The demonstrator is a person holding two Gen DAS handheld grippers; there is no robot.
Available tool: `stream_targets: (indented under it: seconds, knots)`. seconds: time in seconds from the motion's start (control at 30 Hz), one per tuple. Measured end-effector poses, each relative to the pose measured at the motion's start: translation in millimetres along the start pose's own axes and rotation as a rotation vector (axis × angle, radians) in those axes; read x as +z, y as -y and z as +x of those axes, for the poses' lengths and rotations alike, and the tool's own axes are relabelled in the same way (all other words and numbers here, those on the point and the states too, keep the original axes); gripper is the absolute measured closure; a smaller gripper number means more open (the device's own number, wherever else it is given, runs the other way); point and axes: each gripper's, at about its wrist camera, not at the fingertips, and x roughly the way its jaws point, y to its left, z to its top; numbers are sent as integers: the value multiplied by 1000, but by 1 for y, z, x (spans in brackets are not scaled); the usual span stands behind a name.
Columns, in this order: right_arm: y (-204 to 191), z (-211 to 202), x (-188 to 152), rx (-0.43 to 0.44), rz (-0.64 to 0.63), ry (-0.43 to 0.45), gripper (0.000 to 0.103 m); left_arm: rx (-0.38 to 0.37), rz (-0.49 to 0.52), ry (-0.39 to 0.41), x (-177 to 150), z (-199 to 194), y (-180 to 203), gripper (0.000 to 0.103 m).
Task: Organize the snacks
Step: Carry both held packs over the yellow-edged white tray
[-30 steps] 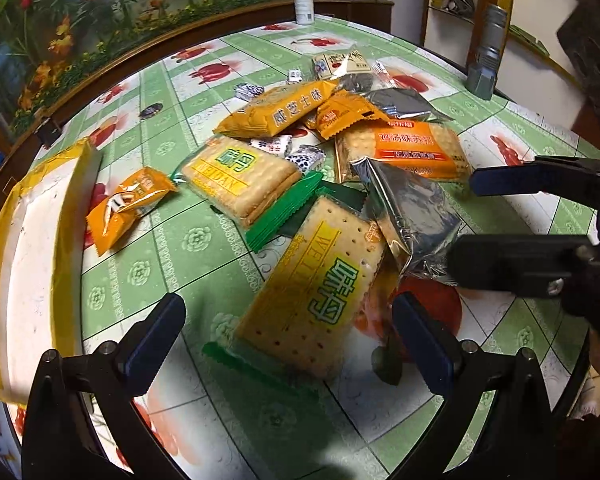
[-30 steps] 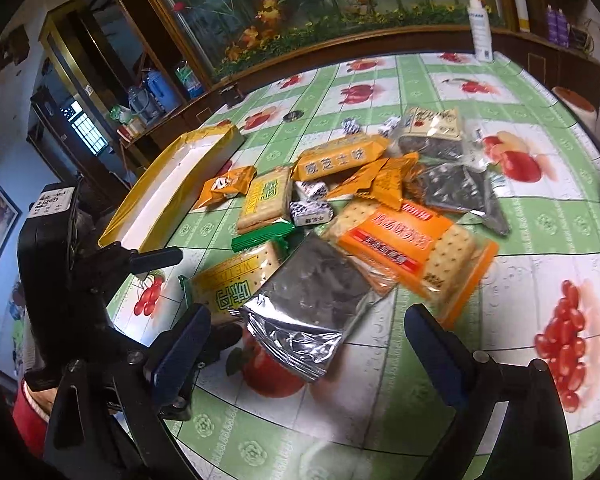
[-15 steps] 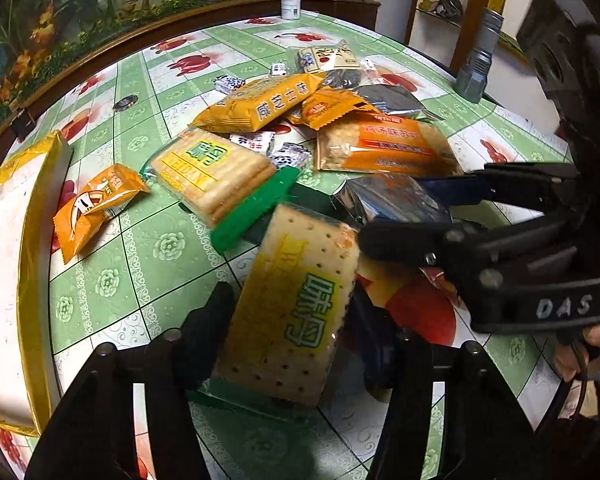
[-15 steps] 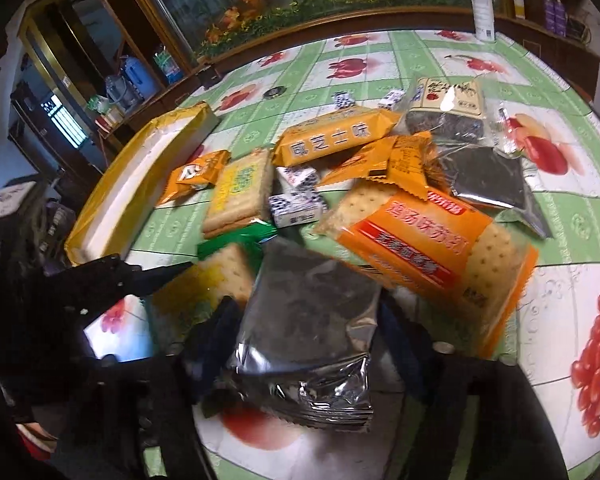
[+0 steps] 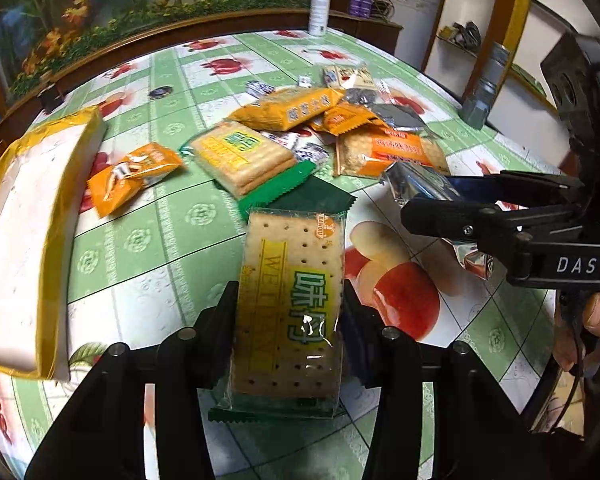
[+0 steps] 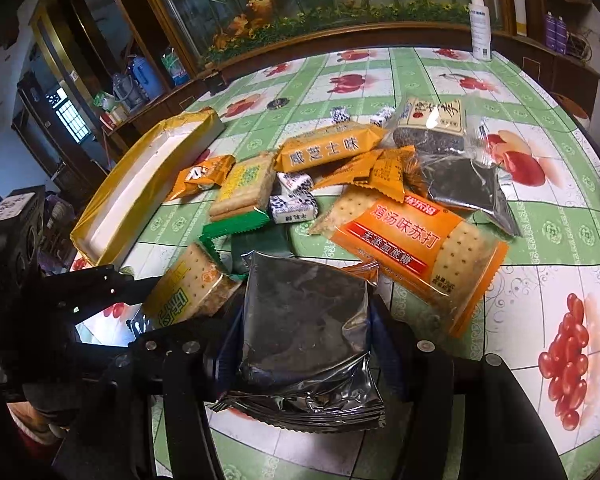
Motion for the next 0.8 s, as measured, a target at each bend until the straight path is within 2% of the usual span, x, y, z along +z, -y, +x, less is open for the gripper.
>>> stream_targets:
  seconds: [0.4, 0.6, 0.8]
  knots:
    - [-23, -4, 1, 9, -46, 11, 43, 29, -123, 76, -3, -28, -18, 58]
    - [-44, -22, 1, -148, -151, 87, 43, 87, -182, 134, -7, -46, -24, 58]
    - [-57, -36, 1, -277, -222, 155, 43, 131, -254, 152, -11, -52, -34, 58]
